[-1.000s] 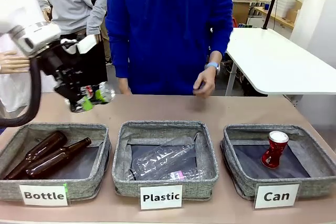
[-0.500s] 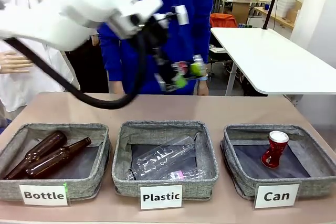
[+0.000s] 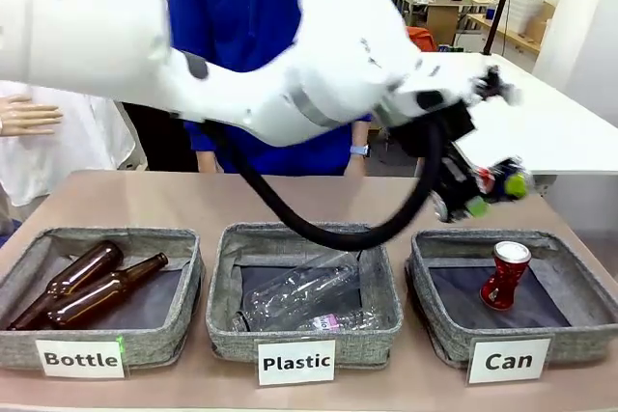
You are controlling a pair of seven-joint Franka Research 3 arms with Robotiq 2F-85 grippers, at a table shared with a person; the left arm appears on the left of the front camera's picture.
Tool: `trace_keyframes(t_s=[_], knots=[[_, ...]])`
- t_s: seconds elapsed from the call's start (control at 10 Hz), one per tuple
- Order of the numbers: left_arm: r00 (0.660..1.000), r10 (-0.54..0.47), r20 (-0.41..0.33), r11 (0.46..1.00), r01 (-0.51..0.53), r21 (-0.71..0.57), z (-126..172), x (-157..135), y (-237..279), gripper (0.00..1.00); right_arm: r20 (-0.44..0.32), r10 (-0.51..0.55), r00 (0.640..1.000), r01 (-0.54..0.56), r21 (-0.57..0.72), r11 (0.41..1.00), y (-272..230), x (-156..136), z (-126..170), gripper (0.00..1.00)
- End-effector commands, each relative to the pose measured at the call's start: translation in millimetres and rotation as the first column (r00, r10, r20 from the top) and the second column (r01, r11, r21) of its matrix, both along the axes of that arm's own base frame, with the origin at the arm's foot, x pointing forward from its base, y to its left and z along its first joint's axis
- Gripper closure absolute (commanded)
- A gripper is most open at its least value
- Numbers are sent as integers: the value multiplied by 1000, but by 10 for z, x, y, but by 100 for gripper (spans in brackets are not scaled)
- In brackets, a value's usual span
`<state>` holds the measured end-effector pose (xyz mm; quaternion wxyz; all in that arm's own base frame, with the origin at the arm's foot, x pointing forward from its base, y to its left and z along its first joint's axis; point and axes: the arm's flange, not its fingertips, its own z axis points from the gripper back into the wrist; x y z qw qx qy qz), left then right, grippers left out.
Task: Sort the can waste into the basket.
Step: Pick up the can waste from the table and place it in the right Fabric basket.
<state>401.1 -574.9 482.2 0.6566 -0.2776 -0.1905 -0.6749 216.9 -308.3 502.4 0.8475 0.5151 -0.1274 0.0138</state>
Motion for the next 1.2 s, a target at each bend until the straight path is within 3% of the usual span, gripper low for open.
trace_keyframes(t_s=[0.0,0.1,0.5,0.6,0.7,0.8,1.1], knots=[[999,39,10,997,-40,59,-178,150,-405,100,20,-28,999,29,-17,999,-279,62,-162,0],[999,33,-1,997,-33,68,-251,167,-459,100,0,0,1000,0,0,1000,0,0,0,0],[998,49,32,994,-52,95,-390,116,-515,100,0,0,1000,0,0,1000,0,0,0,0],[999,32,30,995,-35,97,-415,101,-480,39,0,0,1000,0,0,1000,0,0,0,0],[999,35,38,994,-38,98,-411,89,-449,24,0,0,1000,0,0,1000,0,0,0,0],[999,34,37,994,-38,102,-401,96,-428,0,0,0,1000,0,0,1000,0,0,0,0],[999,28,25,993,-30,112,-380,108,-388,1,0,0,1000,0,0,1000,0,0,0,0]])
